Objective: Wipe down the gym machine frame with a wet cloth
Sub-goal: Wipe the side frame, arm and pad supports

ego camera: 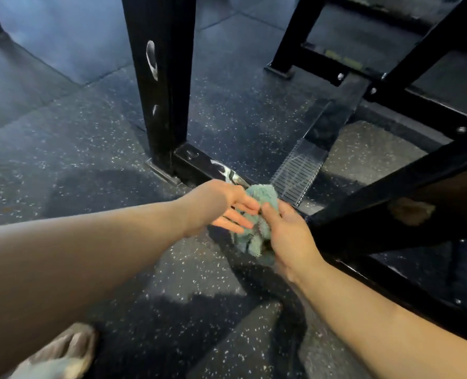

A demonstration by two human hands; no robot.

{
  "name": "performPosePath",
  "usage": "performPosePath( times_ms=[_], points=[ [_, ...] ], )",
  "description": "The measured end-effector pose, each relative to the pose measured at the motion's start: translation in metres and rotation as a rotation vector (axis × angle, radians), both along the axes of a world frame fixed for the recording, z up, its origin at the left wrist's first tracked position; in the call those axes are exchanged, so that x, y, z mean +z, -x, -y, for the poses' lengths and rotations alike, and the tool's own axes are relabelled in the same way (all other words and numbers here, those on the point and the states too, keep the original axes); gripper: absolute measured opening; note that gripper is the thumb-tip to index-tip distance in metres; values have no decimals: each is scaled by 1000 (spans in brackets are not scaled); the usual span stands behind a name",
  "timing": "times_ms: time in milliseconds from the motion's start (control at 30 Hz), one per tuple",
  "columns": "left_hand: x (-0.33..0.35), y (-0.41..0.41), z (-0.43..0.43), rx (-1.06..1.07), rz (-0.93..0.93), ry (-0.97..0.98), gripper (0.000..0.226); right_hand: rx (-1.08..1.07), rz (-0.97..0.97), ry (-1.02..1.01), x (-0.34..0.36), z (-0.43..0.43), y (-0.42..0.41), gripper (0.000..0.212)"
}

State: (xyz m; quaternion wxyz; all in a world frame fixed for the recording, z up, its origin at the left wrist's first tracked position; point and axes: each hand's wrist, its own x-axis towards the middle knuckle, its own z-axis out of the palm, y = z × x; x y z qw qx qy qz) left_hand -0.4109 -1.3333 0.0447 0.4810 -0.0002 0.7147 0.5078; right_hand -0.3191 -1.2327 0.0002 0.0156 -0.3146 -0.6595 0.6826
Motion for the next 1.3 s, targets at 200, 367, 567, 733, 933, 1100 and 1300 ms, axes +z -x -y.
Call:
performPosePath(
  times_ms=[200,367,567,733,933,1100,1300],
  points=[
    [-59,65,47,-194,-711,233,22,-184,74,-626,18,-23,19,48],
    [-92,102,79,-476,-1219,229,47,-91,141,-1022,-22,4,94,34],
    [-109,130,109,-315,-1095,251,44,292,378,-1378,-69,62,150,48],
    [-105,133,98,155,-599,147,60,378,476,-1349,-75,21,106,53],
    [-96,158,76,309,-542,51,99,18,522,-1303,-83,40,135,54],
    [-106,156,78,344,-572,-9,88,206,232,-1302,-81,93,198,56],
    [-105,148,79,283,-562,24,82,256,333,-1414,-85,57,129,54]
  ],
)
